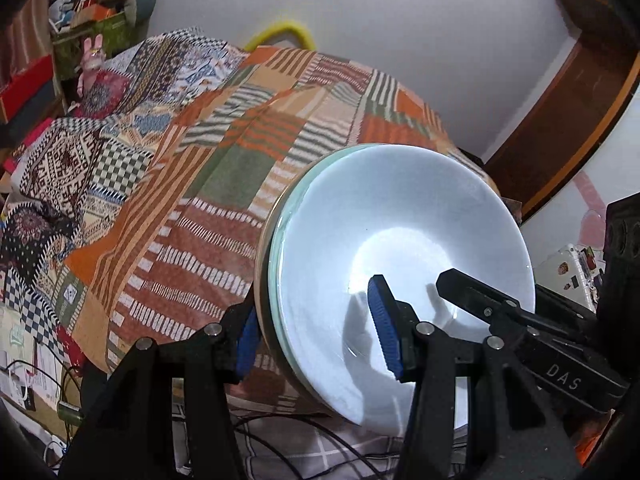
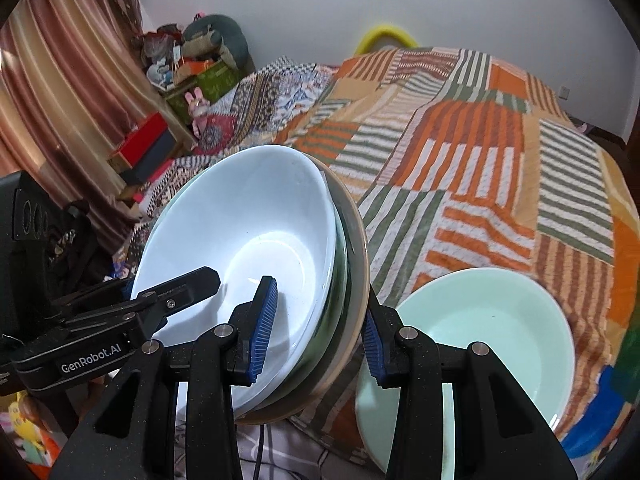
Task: Organize plates and bowls
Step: 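Lift the bowl stack with both grippers and carry it over the plate stack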
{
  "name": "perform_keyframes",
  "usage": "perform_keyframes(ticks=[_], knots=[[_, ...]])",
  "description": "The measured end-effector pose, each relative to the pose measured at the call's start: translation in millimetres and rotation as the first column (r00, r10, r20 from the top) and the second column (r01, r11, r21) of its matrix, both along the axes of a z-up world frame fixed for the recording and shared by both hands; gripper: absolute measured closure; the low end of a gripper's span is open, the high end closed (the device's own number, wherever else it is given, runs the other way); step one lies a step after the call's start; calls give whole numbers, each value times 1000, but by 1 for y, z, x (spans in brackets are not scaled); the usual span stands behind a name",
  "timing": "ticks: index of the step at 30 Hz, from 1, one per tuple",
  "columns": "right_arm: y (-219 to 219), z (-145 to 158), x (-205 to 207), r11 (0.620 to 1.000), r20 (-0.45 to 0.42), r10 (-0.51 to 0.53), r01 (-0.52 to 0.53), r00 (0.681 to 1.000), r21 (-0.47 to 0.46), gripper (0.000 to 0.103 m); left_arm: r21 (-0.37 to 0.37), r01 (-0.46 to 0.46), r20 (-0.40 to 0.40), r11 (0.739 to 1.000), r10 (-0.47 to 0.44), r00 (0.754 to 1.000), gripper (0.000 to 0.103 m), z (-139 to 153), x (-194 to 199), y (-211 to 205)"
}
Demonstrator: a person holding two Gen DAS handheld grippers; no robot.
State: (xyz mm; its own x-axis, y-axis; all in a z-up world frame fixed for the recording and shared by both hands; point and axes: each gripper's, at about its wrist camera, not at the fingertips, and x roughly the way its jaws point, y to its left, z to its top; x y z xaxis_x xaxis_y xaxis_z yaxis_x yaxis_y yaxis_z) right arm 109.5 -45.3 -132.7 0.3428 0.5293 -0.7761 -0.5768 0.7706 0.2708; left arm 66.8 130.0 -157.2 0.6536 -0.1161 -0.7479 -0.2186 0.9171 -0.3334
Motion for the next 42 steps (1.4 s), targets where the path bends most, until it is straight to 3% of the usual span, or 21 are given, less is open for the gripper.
perform_keyframes(ticks=[17,42], knots=[[-60,32,-9,993,65,-107,103,992,66,67,30,104,75,994,-106,992,53,36,2,-54],[-131,30,-11,963,38,-260,257,965,78,67,62,266,5,962,-267,964,53,24,30,-131]])
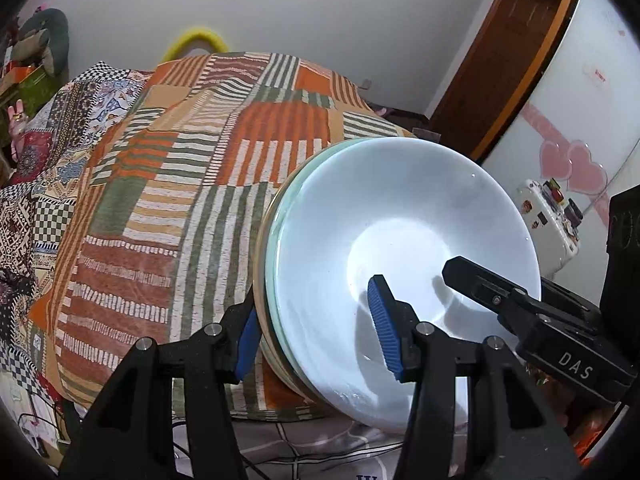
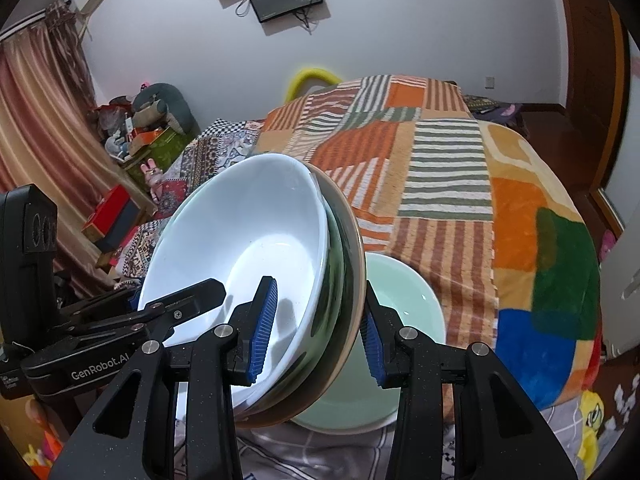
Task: Organize plates and bowls
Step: 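Lift the bowl stack with both grippers and carry it over the plate stack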
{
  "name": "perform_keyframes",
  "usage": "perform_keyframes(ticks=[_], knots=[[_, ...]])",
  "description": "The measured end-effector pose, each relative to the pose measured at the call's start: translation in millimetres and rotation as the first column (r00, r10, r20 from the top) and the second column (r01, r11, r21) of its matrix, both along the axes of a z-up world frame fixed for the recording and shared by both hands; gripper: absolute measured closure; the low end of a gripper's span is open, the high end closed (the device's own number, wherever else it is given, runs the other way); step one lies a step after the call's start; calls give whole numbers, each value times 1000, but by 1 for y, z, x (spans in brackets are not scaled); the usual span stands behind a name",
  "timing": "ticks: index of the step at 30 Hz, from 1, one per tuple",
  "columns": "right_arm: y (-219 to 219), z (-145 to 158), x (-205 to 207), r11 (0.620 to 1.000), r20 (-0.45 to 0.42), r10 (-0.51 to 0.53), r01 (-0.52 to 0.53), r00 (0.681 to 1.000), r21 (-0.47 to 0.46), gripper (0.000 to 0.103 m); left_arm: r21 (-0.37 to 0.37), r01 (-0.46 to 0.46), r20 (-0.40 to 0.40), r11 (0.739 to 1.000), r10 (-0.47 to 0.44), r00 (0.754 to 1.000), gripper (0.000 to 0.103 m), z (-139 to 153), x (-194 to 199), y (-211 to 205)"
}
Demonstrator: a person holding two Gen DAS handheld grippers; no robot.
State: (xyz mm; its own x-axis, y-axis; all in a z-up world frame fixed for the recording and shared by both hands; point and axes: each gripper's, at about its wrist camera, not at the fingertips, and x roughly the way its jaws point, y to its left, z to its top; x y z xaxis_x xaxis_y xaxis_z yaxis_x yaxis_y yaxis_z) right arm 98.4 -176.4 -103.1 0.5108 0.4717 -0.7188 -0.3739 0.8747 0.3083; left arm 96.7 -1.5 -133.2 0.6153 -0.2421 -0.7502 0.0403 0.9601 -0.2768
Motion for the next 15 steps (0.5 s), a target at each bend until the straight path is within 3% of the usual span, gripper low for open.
perform_keyframes(ticks=[15], knots=[[-8,-26,8,1000,-81,-26,24,996,-15,67,0,27,-113,1000,-26,993,53,-39,22,-8]])
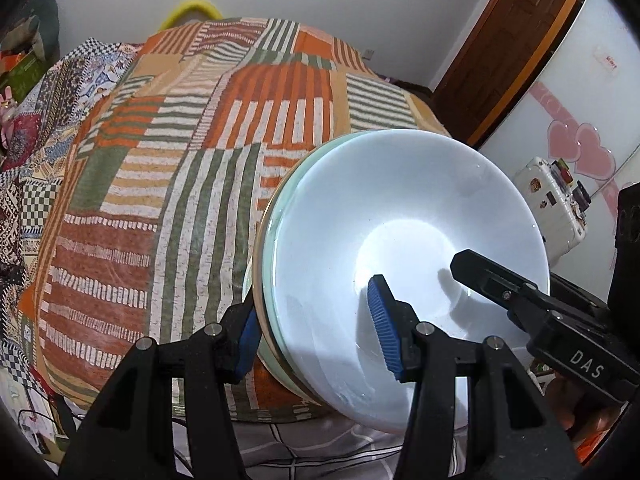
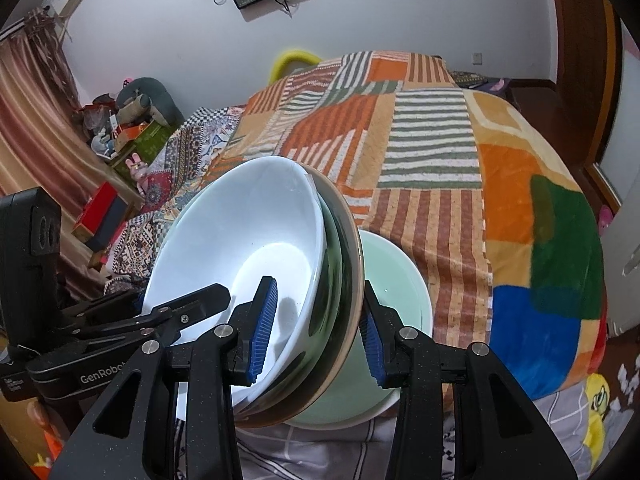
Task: Organize plates and bowls
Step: 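Lift the bowl stack with both grippers and carry it over the plate stack, then lower the bowl stack onto the mint green plate and open both grippers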
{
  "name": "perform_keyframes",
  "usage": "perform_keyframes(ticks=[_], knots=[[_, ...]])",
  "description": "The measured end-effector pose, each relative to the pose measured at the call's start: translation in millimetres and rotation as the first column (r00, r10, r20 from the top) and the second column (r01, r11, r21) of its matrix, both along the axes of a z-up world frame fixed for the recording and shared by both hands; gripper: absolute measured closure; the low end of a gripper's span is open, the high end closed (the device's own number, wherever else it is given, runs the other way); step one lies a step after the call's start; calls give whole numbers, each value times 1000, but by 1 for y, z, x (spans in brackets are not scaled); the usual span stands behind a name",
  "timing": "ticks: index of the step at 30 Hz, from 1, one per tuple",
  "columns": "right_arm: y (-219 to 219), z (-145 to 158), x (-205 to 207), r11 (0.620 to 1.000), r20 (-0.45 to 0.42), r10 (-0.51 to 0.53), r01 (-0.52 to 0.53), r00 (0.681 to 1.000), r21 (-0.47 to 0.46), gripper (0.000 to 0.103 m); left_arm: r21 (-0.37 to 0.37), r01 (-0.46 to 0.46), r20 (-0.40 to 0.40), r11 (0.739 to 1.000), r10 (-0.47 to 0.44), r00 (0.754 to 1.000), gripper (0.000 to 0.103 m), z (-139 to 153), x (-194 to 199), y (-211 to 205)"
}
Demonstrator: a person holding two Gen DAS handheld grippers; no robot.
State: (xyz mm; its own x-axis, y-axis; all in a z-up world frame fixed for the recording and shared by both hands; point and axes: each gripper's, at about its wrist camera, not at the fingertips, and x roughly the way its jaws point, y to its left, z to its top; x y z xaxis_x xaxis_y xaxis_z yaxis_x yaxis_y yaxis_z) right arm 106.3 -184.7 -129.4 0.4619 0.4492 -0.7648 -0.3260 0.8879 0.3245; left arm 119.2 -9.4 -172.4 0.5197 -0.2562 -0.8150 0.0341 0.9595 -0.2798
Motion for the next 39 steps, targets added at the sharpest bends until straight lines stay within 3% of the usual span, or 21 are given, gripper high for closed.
perform_keyframes(ticks=[21,32,39], knots=[[-3,-40,16,1000,-126,-15,12,992,-22,67,-18,12,-117,1000,-14,993,53,-41,26,-2],[-10,-49,19,999,-169,-31,34,985,17,64,2,32,-96,999,-31,995,53,-38,25,-8],[-11,-47,15,1000,-150,-17,17,989,4,61,2,13,-81,1000,-12,997,53,-33,21,-5]])
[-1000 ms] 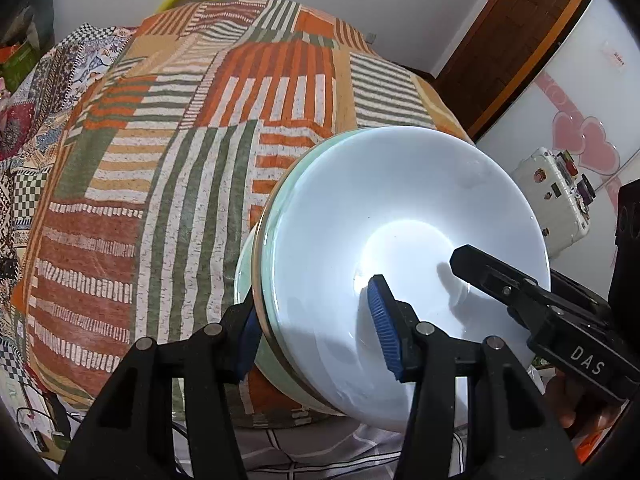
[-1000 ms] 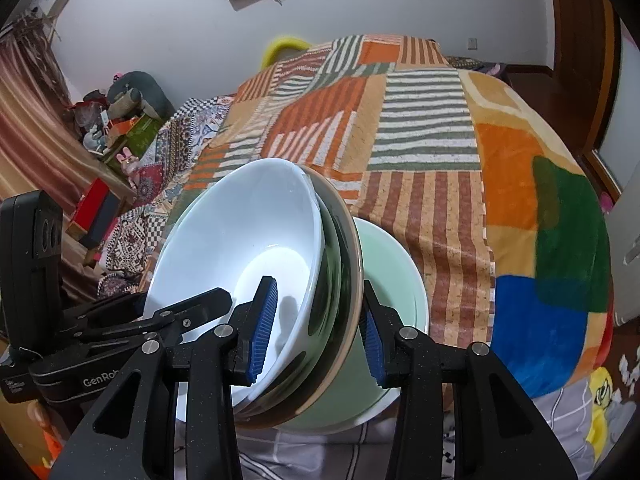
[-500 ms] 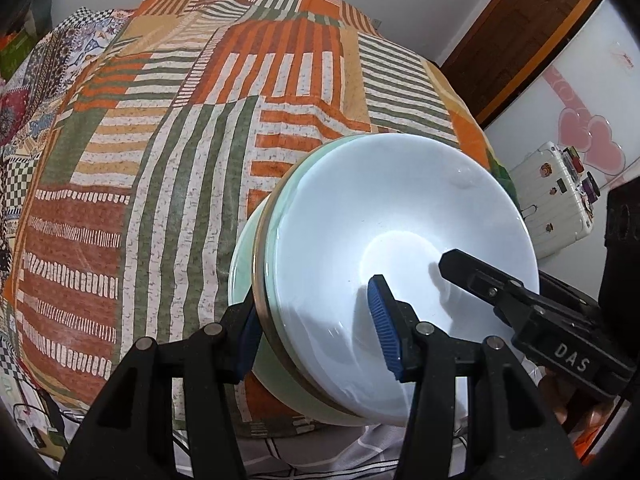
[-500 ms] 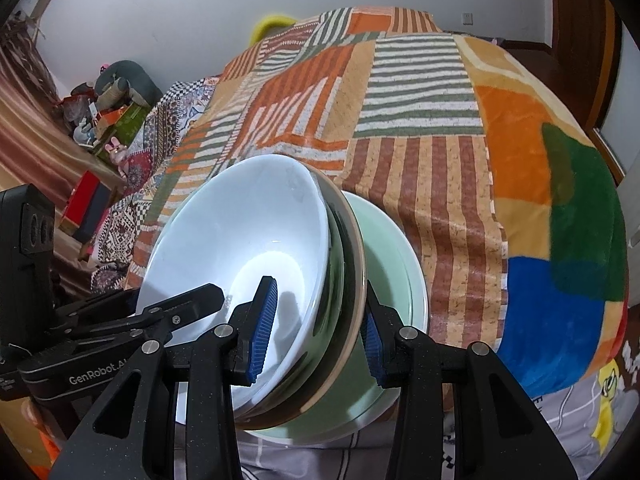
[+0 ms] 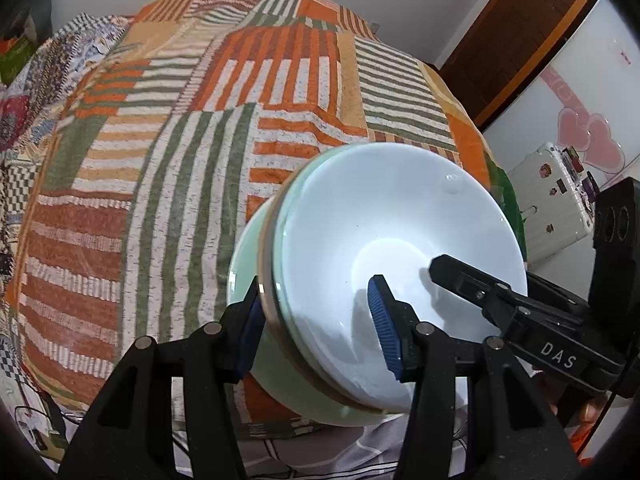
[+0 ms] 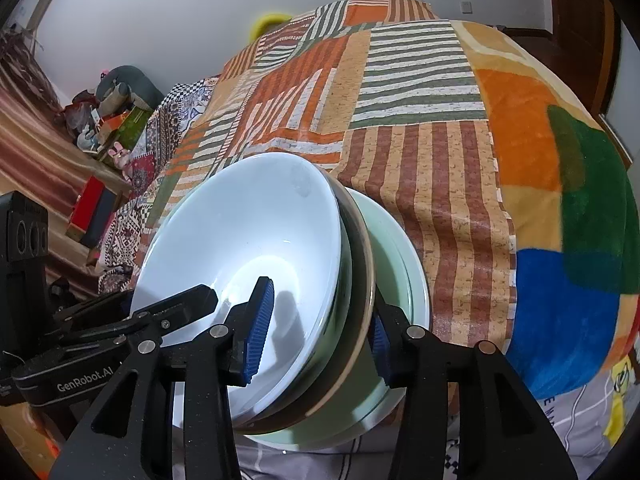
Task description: Organize plates and bowls
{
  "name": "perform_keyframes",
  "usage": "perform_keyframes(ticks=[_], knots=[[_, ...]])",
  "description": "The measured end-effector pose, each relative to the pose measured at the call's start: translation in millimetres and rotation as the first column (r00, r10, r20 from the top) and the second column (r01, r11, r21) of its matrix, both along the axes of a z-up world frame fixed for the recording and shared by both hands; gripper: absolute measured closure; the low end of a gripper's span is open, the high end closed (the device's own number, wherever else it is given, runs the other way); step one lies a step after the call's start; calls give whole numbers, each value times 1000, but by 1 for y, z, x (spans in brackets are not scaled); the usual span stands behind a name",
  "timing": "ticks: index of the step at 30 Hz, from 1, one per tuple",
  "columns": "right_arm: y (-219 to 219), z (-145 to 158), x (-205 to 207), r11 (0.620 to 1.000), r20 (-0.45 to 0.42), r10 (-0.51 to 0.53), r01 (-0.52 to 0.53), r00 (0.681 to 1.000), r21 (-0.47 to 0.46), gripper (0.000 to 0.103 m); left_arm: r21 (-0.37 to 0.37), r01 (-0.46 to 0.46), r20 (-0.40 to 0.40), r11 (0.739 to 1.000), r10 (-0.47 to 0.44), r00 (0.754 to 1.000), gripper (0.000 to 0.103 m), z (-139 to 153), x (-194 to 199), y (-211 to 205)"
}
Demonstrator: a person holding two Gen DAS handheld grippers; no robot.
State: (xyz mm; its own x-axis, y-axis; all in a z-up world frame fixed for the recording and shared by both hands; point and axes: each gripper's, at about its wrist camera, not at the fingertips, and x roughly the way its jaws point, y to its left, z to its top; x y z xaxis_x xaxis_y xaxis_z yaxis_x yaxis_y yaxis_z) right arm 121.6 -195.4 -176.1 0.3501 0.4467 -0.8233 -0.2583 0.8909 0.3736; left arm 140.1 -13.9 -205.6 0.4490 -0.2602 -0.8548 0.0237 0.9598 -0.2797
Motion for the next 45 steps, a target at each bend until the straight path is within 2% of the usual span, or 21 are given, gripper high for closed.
perform_keyframes(ticks=[5,8,11,14,15,17,19,21,23,26,29,31,33,36,45], knots=[[-2,17,-9,999,69,1,3,998,-47,56,8,-16,55,1000,16,998,52,22,-8,7],[-8,35,-15,999,117,-6,11,993,-40,56,17,-25,119,1000,23,993,52,44,-16,10],[-12,54,-20,999,174,-11,16,985,-28,53,46,-45,221,998,33,975,52,74,-33,11],[-14,78,-31,1000,257,-11,16,966,-19,49,84,-63,330,995,32,943,48,106,-52,9],[-15,88,-36,1000,290,-10,15,957,-16,49,88,-73,367,993,35,929,43,116,-60,9],[-15,102,-44,1000,340,-9,12,941,-8,48,77,-84,421,993,44,906,41,133,-73,10],[-15,117,-53,1000,388,-10,10,922,4,45,61,-88,459,994,50,887,40,147,-83,12],[-17,132,-64,1000,444,-18,12,896,16,37,52,-94,496,994,55,866,38,158,-94,13],[-18,145,-71,999,489,-28,15,872,31,30,52,-103,533,993,60,844,33,166,-103,13],[-17,159,-79,999,532,-39,12,846,53,28,56,-128,594,990,70,802,23,181,-119,13],[-17,168,-86,997,564,-62,20,823,81,15,62,-144,633,988,72,771,16,189,-129,13],[-17,173,-89,995,586,-73,23,807,92,14,63,-157,654,986,78,752,6,194,-137,14],[-17,176,-92,995,602,-80,26,795,97,11,63,-164,670,984,80,738,3,197,-142,14],[-16,179,-96,994,623,-93,34,776,106,4,72,-163,682,984,71,728,2,199,-145,14],[-11,186,-111,995,683,-83,29,725,90,1,78,-155,693,985,58,718,2,201,-151,11]])
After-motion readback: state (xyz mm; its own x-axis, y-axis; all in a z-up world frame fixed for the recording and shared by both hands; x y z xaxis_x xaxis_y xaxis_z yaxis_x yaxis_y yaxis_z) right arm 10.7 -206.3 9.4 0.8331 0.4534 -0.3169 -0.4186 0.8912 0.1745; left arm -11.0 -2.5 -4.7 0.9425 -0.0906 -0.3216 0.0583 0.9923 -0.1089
